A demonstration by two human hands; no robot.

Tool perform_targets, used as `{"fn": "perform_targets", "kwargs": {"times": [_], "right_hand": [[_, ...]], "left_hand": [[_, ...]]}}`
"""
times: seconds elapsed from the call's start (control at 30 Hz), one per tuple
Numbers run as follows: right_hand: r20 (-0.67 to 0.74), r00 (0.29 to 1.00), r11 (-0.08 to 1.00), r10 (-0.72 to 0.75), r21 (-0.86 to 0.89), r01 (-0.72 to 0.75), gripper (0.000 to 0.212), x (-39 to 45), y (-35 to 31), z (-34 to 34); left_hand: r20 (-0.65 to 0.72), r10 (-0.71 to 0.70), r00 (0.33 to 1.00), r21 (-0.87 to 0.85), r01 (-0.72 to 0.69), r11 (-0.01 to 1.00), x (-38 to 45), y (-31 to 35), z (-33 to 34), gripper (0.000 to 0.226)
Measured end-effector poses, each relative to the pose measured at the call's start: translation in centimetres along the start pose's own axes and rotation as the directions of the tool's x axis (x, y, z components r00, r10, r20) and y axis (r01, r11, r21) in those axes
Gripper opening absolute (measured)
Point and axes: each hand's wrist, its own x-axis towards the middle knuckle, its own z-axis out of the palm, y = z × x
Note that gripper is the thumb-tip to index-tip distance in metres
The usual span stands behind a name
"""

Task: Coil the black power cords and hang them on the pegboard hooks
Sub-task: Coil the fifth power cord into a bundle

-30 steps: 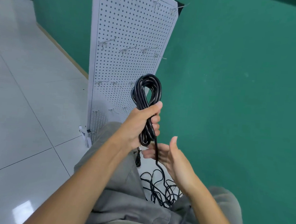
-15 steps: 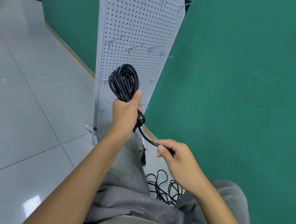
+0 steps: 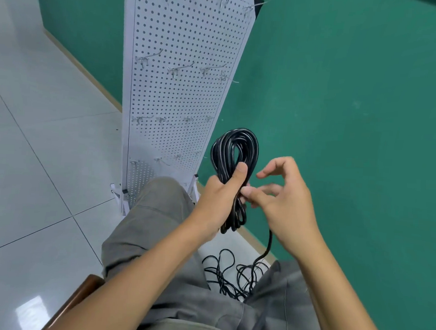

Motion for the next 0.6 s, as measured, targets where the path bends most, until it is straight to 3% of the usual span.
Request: {"fn": "perform_targets", "kwargs": {"times": [0.23, 0.4, 0.5, 0.6], "right_hand": [[-0.051, 0.99, 0.982, 0.134, 0.142, -0.125, 0.054, 0.1, 0.6, -0.8], [0.079, 0.988, 0.899, 0.136, 0.409, -0.157, 0.02, -0.5, 2.0, -0.4], [0.117, 0.986, 0.928, 0.121, 0.339, -0.154, 0.017, -1.5, 4.6, -0.1], [0.099, 0.985, 0.957, 0.143, 0.24, -0.163, 0.013, -2.4, 6.7, -0.1]], "left_hand": [[0.272, -0.043, 0.961, -0.254, 0.115, 0.96, 0.0, 0.3, -0.2, 0.051], [0.416, -0.066, 0.907, -0.421, 0.256, 0.87, 0.1, 0.8, -0.5, 0.027], [0.435, -0.087, 0.896, -0.508, 0.324, 0.798, 0.3, 0.8, -0.8, 0.027], [0.413, -0.115, 0.903, -0.492, 0.327, 0.807, 0.9, 0.8, -1.6, 0.031]]}}
